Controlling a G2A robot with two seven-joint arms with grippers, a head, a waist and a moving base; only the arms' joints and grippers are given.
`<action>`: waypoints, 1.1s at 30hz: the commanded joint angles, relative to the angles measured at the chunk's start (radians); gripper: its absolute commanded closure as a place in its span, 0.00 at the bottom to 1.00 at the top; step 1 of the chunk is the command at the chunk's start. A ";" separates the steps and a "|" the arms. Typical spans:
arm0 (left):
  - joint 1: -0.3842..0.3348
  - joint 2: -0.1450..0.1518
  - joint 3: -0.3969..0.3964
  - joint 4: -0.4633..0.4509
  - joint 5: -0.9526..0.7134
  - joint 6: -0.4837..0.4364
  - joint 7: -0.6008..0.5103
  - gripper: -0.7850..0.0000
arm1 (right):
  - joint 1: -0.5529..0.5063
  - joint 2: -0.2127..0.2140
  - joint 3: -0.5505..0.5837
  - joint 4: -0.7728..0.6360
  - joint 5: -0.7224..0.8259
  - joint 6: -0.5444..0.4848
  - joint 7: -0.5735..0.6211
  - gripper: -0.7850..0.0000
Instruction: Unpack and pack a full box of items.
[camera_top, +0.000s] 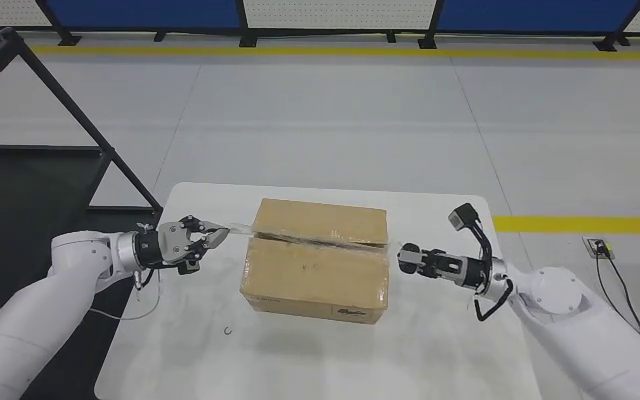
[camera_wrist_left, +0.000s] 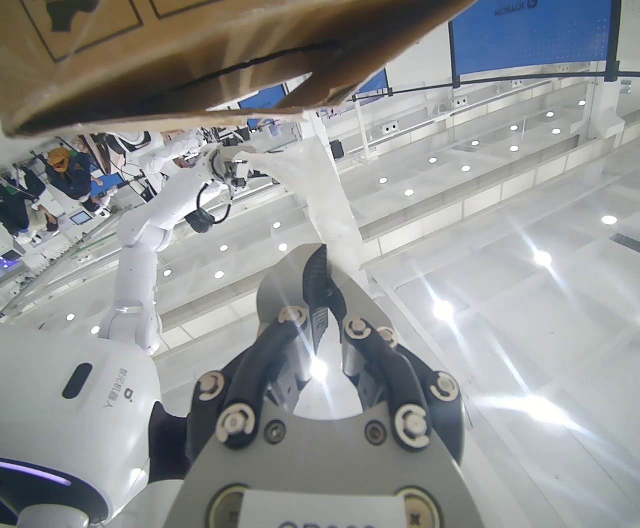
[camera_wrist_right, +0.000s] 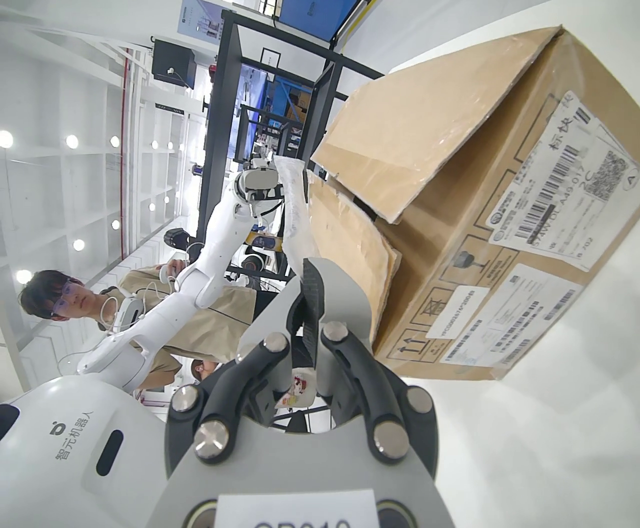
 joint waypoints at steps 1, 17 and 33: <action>0.009 0.005 -0.014 -0.015 0.023 0.014 -0.003 1.00 | -0.009 0.001 0.011 -0.015 0.012 0.019 0.017 1.00; 0.039 0.023 -0.043 -0.071 0.135 0.024 -0.030 1.00 | -0.006 -0.012 0.049 -0.033 -0.026 0.106 -0.011 1.00; 0.050 0.036 -0.075 -0.152 0.436 -0.106 -0.071 1.00 | -0.034 -0.011 0.167 -0.036 0.176 0.310 0.052 1.00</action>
